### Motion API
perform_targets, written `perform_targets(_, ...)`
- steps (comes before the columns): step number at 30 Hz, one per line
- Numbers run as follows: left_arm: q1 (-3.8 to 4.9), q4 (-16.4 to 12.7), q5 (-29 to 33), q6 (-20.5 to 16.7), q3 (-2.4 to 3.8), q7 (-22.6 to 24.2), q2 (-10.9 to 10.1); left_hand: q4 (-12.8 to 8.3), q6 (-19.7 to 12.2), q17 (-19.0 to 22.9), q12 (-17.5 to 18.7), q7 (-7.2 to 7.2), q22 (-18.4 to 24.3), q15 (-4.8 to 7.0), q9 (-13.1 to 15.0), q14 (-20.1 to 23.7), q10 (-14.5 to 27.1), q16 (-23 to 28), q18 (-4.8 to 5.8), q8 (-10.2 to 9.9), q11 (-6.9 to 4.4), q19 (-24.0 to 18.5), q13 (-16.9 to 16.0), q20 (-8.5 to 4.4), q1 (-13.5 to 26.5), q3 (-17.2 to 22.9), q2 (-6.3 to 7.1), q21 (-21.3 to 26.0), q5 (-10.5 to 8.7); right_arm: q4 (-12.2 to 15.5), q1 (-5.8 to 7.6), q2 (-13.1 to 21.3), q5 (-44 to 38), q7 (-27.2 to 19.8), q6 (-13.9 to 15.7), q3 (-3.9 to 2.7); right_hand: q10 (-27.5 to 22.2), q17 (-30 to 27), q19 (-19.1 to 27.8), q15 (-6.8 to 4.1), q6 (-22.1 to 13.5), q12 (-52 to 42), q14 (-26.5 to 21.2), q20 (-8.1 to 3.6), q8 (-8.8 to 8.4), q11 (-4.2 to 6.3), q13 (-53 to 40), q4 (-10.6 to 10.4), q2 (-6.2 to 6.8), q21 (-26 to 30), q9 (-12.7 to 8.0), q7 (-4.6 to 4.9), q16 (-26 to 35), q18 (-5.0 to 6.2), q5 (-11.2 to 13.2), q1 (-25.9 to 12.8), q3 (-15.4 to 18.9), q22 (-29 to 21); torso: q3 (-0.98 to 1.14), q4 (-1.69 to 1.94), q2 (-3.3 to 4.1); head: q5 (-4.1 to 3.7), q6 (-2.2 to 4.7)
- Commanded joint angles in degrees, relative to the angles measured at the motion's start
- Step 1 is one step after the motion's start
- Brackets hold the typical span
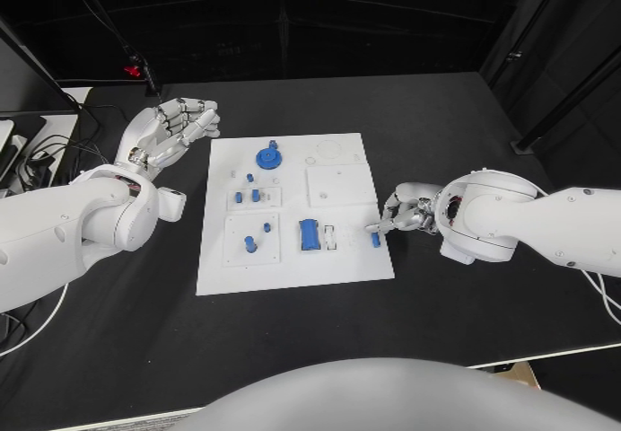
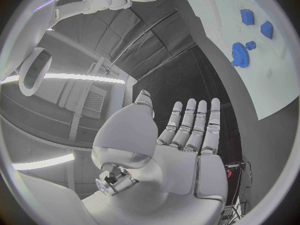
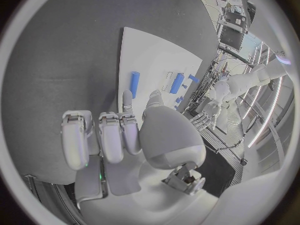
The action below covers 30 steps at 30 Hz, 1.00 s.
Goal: Assemble the parts on the task board
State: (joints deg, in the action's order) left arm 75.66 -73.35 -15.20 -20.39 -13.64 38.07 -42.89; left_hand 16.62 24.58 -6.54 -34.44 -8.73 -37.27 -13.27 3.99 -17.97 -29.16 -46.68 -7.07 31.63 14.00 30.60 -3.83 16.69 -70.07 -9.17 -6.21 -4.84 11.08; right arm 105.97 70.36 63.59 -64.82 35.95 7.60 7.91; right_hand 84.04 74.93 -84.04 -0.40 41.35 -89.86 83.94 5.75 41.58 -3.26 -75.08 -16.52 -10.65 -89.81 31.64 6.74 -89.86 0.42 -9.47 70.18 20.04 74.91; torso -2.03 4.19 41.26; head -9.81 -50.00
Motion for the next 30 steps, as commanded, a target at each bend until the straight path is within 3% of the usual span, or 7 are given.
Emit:
perform_targets(1,0.08,-0.1,0.2,0.4,0.06,0.4,0.0,0.1,-0.4,0.1,-0.3,-7.63,0.1,-0.11,-0.1,0.2,0.6,-0.2,0.32,0.3,-0.01,0.1,0.1,-0.13,0.0,-0.4,-0.47,-0.3,0.33,-0.2,0.04,-0.2,-0.3,1.5,-2.6,0.0,6.0,15.1,-6.0,-0.51,0.3,-0.1,6.1,-0.21,0.29,0.42,-14.9,0.0,-0.77,-0.2,0.1,-0.22,-0.1,-0.42,0.4,0.0,0.0,15.1,0.01,0.04,0.0,-0.06,0.0)
perform_targets(14,0.06,-0.2,0.2,0.4,0.06,0.4,0.0,0.1,-0.4,0.1,-0.3,-7.64,0.1,-0.11,-0.1,0.3,0.6,-0.2,0.32,0.3,-0.01,0.1,0.1,-0.13,0.0,-0.4,-0.53,-0.3,0.35,-1.1,0.02,-1.6,-0.3,2.7,-4.4,0.0,6.0,15.1,-6.0,-0.67,0.8,-0.1,6.1,-0.35,1.08,0.67,-14.9,0.0,-1.28,-0.2,0.3,-0.53,-0.1,-0.42,0.3,0.0,-0.2,15.1,0.0,0.01,0.0,0.31,0.0)
perform_targets(30,0.06,-0.5,0.2,0.5,0.06,0.3,-0.1,0.1,-0.4,0.1,-0.3,-7.64,0.1,-0.11,-0.1,0.3,0.6,-0.2,0.32,0.3,-0.01,0.1,0.1,-0.13,0.0,-0.4,-0.53,-0.3,0.35,-2.2,-0.1,-3.0,-0.3,4.4,-6.6,0.01,6.0,15.1,-6.0,-0.89,0.7,-0.1,6.1,-0.56,1.11,0.89,-14.9,0.2,-2.33,-0.2,0.1,-0.72,-0.1,-0.42,-0.3,0.8,-0.9,15.1,-0.01,0.0,0.0,0.09,0.0)
